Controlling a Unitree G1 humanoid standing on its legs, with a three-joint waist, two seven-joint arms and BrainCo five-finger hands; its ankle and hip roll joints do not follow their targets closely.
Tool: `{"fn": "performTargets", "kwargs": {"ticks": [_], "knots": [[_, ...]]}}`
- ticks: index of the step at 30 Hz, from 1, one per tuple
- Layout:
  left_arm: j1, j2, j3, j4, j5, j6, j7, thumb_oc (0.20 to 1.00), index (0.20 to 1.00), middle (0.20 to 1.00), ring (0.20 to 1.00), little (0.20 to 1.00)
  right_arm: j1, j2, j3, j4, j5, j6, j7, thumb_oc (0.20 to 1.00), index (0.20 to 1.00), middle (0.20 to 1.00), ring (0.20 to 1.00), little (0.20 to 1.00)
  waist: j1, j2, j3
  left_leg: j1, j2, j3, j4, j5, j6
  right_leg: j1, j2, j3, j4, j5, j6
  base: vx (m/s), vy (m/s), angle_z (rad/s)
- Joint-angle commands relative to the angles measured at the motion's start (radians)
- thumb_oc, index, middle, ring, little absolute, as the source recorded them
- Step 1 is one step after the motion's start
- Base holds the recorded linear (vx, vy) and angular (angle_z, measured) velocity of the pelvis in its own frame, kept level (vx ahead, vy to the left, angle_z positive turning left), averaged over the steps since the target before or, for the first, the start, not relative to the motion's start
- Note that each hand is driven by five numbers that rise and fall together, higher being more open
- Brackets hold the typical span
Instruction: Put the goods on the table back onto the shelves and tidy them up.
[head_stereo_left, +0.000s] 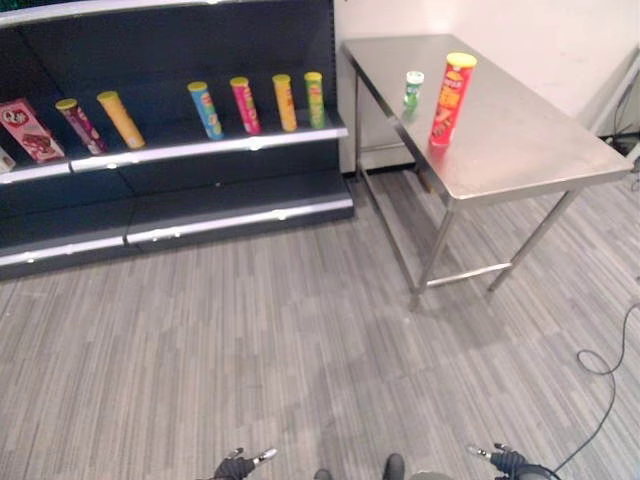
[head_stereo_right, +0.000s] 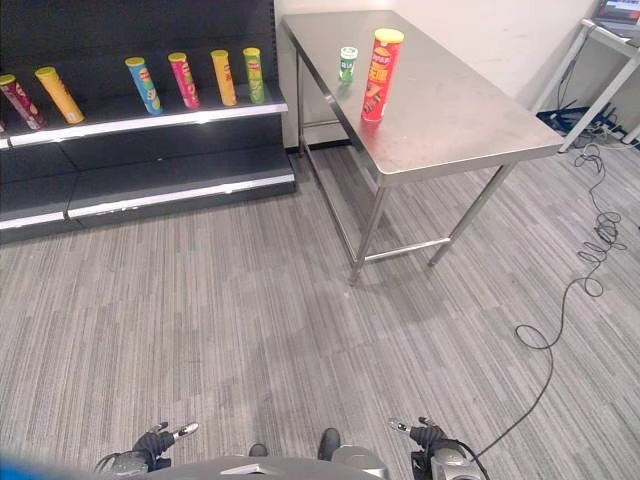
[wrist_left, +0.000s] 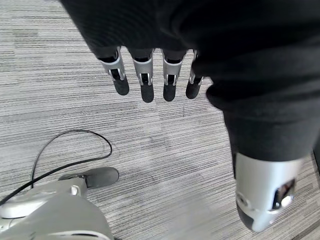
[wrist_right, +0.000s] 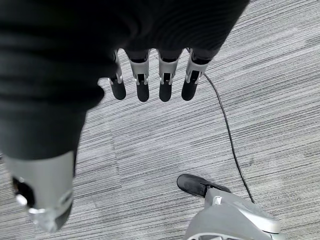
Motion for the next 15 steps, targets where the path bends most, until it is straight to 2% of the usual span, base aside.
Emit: {"fn": "performTargets", "kwargs": {"ticks": [1, 15], "knots": [[-0.056, 0.029, -0.032, 0.026, 0.024, -0.028, 0.0, 1.0, 1.0, 1.0, 1.0, 1.0, -0.071, -0.037, 0.044, 0.016, -0.048, -0.012, -0.009, 1.0, 1.0, 1.0, 1.0, 1.0, -0.008, -0.023, 0.003, 0.003, 0.073, -0.012, 0.002, -0.027, -0.082, 0.023, -0.126, 0.009, 0.027, -0.066, 0.139, 0.0, 0.0, 0.0], [-0.053, 0.024, -0.032, 0.053, 0.032, -0.022, -0.002, 1.0, 1.0, 1.0, 1.0, 1.0, -0.072, -0.036, 0.058, 0.026, -0.059, -0.015, -0.012, 1.0, 1.0, 1.0, 1.0, 1.0, 0.002, -0.033, -0.002, 0.002, 0.087, -0.021, 0.002, -0.022, -0.091, 0.037, -0.108, 0.002, 0.018, -0.075, 0.13, 0.0, -0.014, 0.0]]}}
